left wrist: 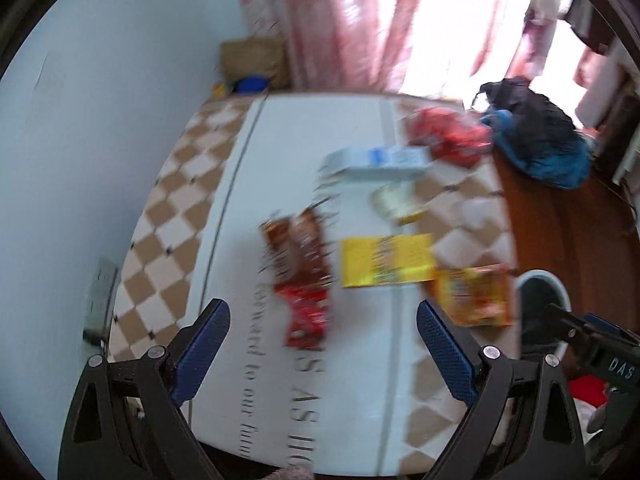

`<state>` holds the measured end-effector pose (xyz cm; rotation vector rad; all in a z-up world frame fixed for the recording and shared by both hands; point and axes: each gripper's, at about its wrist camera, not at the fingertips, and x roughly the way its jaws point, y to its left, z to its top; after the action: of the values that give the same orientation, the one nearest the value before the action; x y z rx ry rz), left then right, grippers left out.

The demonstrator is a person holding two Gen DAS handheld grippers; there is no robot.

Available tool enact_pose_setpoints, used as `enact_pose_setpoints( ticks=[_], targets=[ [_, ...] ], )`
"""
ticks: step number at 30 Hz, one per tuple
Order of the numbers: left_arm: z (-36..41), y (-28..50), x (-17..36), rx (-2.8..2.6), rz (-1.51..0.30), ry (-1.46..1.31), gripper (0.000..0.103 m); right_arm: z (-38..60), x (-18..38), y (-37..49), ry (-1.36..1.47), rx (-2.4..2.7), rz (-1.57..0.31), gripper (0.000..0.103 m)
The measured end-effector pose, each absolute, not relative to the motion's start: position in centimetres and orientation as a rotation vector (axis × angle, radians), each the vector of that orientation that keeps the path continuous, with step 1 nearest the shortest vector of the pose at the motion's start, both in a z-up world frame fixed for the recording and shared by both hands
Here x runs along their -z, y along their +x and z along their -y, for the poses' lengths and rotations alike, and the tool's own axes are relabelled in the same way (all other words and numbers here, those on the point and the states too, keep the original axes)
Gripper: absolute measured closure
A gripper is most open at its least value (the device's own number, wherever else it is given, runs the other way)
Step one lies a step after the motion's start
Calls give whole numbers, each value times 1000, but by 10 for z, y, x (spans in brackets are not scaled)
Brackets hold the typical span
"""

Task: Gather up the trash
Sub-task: 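Grasp the red snack wrapper with the left tool while the right tool grasps the orange chip bag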

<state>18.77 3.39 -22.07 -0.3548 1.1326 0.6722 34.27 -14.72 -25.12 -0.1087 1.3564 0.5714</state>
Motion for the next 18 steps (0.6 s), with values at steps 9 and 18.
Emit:
enact_pose_setpoints(
  ticks=[9,18],
  targets=[
    [-79,159,293,-671,-1216,-511,9,109,333,363,-158,-486,-1464,5],
    [-77,179,334,-616,-1269,-510,32,79,348,341,-312,-458,-1377,24]
  ],
)
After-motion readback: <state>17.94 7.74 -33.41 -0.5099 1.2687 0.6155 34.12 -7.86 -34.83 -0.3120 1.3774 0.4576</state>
